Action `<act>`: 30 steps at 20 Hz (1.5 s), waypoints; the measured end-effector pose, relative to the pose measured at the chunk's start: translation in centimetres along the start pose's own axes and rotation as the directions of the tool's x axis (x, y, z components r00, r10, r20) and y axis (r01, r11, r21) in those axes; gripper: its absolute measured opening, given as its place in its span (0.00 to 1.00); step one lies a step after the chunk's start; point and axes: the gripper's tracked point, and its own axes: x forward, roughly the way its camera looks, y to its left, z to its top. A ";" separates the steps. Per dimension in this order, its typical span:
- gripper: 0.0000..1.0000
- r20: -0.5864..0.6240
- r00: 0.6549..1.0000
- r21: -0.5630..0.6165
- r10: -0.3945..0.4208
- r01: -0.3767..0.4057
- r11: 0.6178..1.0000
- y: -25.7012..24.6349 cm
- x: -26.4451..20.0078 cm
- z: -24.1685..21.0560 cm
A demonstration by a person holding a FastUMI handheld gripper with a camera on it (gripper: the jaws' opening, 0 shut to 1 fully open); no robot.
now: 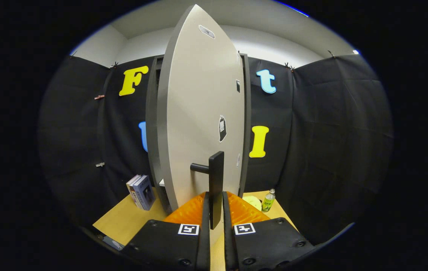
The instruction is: Open the shoe cabinet door, grab the shoes and put them into the shoe cabinet, then close the shoe cabinet door.
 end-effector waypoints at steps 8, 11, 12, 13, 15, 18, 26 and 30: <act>0.17 0.065 0.994 0.016 -0.085 0.084 0.996 -4.9 -4.7 1.8; 0.17 0.064 0.995 0.015 -0.080 0.079 0.997 -5.0 -5.0 1.7; 0.17 0.063 0.995 0.012 -0.074 0.073 0.997 -5.0 -5.1 1.6; 0.17 0.061 0.996 0.009 -0.068 0.067 0.998 -4.8 -5.1 1.2; 0.17 0.053 0.997 0.003 -0.048 0.048 0.999 -4.4 -5.2 0.6; 0.17 0.040 0.999 -0.002 0.008 -0.008 1.000 -2.6 -5.2 -1.0; 0.17 -0.052 0.990 -0.014 0.132 -0.133 0.991 5.6 -2.5 -11.1; 0.17 -0.162 0.976 -0.002 0.148 -0.150 0.989 9.3 -0.5 -18.4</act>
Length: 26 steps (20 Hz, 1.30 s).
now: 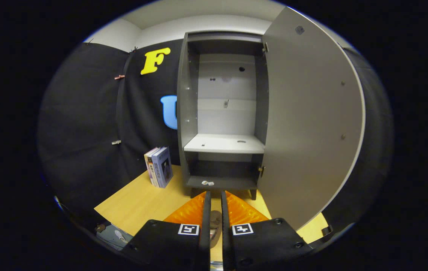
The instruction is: Open the shoe cabinet door, grab the shoes and put them into the shoe cabinet, then close the shoe cabinet door.
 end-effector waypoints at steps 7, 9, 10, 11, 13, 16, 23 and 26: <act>0.17 -0.153 0.988 0.020 -0.037 0.040 0.999 3.3 6.8 -12.1; 0.17 -0.201 0.978 0.023 -0.048 0.054 0.998 3.8 8.6 -15.3; 0.17 -0.225 0.973 0.020 -0.056 0.062 0.998 4.0 9.3 -16.8; 0.17 -0.241 0.969 0.018 -0.061 0.068 0.998 4.1 10.0 -18.0; 0.17 -0.263 0.961 0.023 -0.079 0.088 0.996 4.1 11.4 -20.0; 0.18 -0.316 0.942 0.018 -0.111 0.123 0.992 3.7 13.1 -23.3; 0.18 -0.390 0.906 0.007 -0.162 0.179 0.984 3.1 15.3 -27.4; 0.18 -0.397 0.902 -0.006 -0.171 0.184 0.983 3.0 16.5 -28.2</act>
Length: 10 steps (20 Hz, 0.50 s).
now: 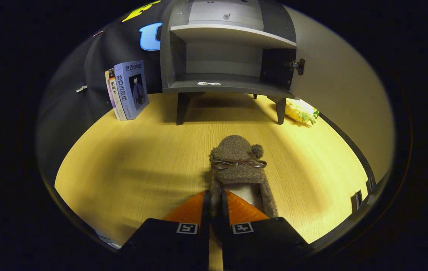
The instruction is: Open the shoe cabinet door, grab the shoes and put them into the shoe cabinet, then close the shoe cabinet door.
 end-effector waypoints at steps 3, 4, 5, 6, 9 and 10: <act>0.19 -0.003 1.000 -0.009 -0.003 0.003 1.000 0.2 1.6 0.2; 0.20 0.004 1.000 -0.010 -0.005 0.005 1.000 0.2 2.0 0.5; 0.20 0.005 1.000 -0.010 -0.006 0.006 1.000 0.1 2.6 0.6; 0.20 -0.001 1.000 -0.009 -0.006 0.006 1.000 0.1 3.2 0.6; 0.20 0.014 1.000 0.012 0.003 -0.003 1.000 0.1 4.5 1.4; 0.19 0.015 1.000 0.013 0.001 -0.001 1.000 0.1 4.7 1.5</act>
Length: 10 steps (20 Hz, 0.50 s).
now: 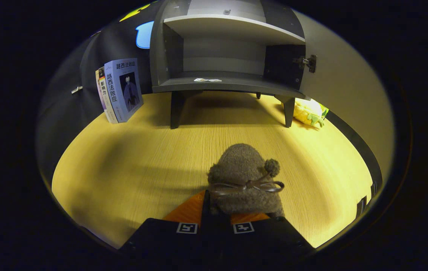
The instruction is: Open the shoe cabinet door, grab the shoes and put them into the shoe cabinet, then close the shoe cabinet door.
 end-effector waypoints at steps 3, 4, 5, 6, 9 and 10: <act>0.19 0.002 1.000 -0.011 -0.006 0.006 1.000 0.0 0.6 0.2; 0.19 0.004 1.000 -0.012 -0.007 0.007 1.000 0.0 0.7 0.3; 0.19 0.005 1.000 -0.015 -0.010 0.010 1.000 -0.1 0.8 0.3; 0.19 0.010 1.000 -0.017 -0.012 0.012 1.000 -0.2 0.8 0.3; 0.18 0.011 1.000 -0.006 -0.021 0.021 1.000 -0.4 1.0 0.4; 0.15 0.008 1.000 -0.006 -0.023 0.023 1.000 -0.3 1.0 0.3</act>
